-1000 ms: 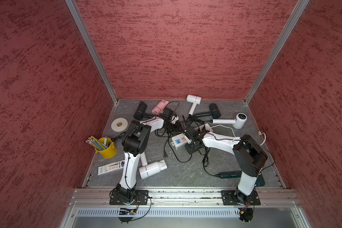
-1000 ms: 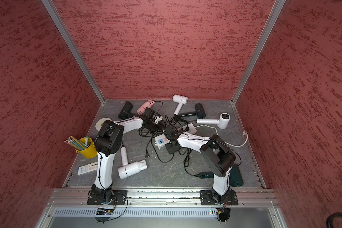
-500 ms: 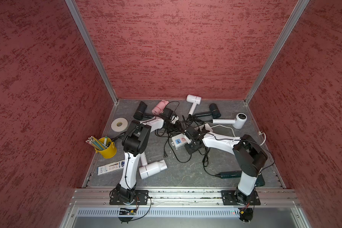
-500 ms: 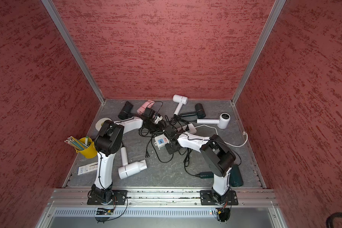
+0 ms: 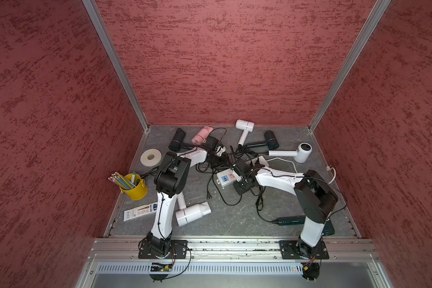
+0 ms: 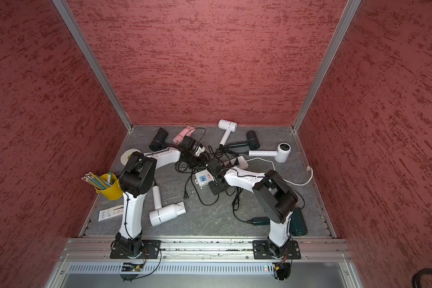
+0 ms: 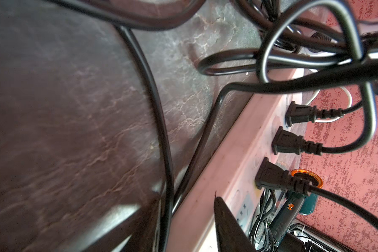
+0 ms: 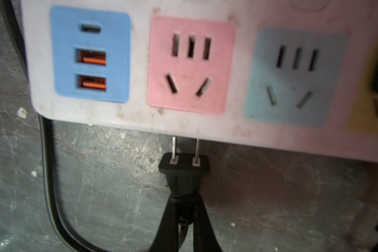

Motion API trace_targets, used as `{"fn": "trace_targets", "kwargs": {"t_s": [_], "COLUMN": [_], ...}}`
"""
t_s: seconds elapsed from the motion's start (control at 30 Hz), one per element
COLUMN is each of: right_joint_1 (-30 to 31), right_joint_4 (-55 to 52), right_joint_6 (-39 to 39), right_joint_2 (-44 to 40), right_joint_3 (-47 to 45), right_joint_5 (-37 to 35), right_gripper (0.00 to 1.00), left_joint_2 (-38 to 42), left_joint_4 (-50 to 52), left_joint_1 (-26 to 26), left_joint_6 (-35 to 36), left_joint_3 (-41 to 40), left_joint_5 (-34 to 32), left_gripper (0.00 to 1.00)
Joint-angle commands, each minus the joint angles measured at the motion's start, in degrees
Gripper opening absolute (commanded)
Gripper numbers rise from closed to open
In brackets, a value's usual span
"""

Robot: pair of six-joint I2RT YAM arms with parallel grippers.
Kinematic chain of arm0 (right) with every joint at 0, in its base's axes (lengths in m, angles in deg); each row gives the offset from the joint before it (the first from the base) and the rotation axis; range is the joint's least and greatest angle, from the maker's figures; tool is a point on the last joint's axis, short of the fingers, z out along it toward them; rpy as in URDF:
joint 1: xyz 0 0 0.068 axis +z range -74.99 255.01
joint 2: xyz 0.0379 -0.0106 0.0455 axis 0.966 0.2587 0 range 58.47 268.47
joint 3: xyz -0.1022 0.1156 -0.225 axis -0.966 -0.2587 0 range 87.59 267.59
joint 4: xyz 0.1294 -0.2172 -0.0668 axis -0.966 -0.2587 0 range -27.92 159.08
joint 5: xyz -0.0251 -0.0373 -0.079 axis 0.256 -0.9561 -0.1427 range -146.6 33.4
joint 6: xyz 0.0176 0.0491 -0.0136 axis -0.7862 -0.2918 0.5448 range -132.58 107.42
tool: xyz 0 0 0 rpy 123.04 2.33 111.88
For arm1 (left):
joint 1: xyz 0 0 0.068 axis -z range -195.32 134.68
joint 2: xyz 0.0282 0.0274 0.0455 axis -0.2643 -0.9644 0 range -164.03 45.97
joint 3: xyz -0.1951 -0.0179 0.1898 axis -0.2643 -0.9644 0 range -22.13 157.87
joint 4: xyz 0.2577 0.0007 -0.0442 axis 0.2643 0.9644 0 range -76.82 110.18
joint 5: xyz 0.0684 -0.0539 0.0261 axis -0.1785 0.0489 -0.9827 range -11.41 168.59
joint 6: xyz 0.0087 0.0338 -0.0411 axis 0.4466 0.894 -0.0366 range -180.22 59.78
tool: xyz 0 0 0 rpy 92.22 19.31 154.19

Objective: Charge the blow dryers
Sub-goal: Insert the plug into the socket.

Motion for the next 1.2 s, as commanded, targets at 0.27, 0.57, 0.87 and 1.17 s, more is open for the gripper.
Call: {"fn": "trace_targets", "kwargs": {"t_s": [0.27,0.57,0.87,1.17], "right_joint_1": [-0.8,-0.9,-0.9,-0.9], "right_joint_4": [8.3,9.1,8.8,5.1], "right_joint_6": [0.8,0.7,-0.1,-5.8], "right_joint_2": [-0.8,-0.5,0.4,2.1], "right_joint_3": [1.7,2.2,2.4,4.4], "right_joint_5": [2.7,4.5,4.7,-2.5], "right_gripper": [0.00,0.00,0.00,0.00], "left_joint_2": [-3.3,-3.6,-3.9,-4.4], "left_joint_4": [4.5,4.5,4.7,5.1], "left_joint_1": [1.8,2.0,2.0,2.0], "left_joint_6": [1.1,1.0,1.0,1.0], "left_joint_3": [-1.2,-1.1,-0.9,-0.4], "left_joint_5": [0.6,0.7,0.7,0.9], "left_gripper": [0.42,0.42,0.42,0.42]}}
